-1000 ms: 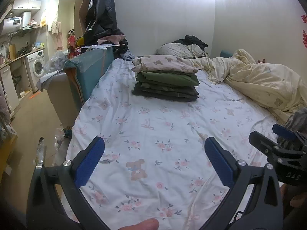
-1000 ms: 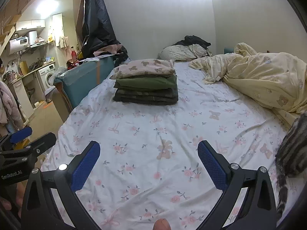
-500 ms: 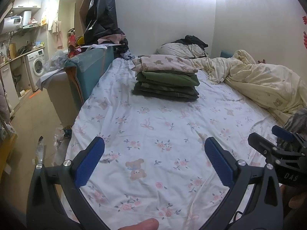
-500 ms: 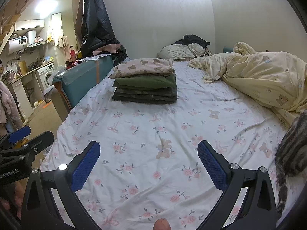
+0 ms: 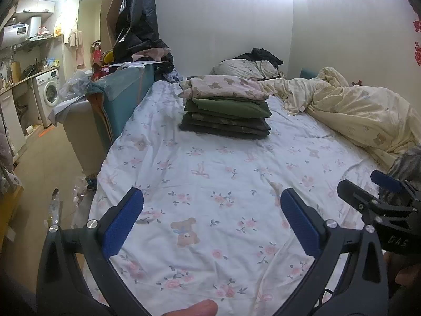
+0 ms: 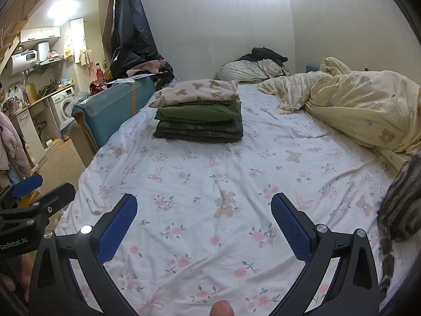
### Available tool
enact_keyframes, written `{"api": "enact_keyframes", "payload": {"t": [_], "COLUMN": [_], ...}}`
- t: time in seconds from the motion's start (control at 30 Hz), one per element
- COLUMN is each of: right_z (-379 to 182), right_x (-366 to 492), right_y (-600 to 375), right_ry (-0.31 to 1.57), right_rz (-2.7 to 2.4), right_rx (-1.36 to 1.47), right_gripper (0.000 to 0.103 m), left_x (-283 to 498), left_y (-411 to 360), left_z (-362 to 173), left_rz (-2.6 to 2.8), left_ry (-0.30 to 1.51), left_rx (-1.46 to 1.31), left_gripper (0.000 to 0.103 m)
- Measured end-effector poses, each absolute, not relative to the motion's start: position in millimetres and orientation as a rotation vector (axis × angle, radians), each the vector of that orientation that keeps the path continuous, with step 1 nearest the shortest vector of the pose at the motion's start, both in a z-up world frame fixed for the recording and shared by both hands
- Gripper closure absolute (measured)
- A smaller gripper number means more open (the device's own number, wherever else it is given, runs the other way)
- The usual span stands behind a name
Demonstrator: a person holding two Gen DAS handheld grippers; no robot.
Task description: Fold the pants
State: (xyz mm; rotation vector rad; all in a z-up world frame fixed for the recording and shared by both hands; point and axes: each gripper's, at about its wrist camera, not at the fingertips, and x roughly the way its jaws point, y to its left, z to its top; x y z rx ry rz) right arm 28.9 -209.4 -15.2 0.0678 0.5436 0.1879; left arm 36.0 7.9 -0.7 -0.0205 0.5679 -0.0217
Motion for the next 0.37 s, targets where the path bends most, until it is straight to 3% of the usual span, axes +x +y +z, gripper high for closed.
{"api": "enact_keyframes", "payload": {"t": [0.37], "right_z": [-15.4], "right_x": [26.8], "right_y": [-209.9], "right_ry": [0.545], "right_rz": [0.19], "right_rx": [0.07], "right_gripper": [0.0], "left_x": [35.1], "left_y": [7.8], "left_z": [0.5], "left_rz": [-0.025], "left_ry": [0.564], "left_rx": [-0.028], "left_gripper": [0.0]}}
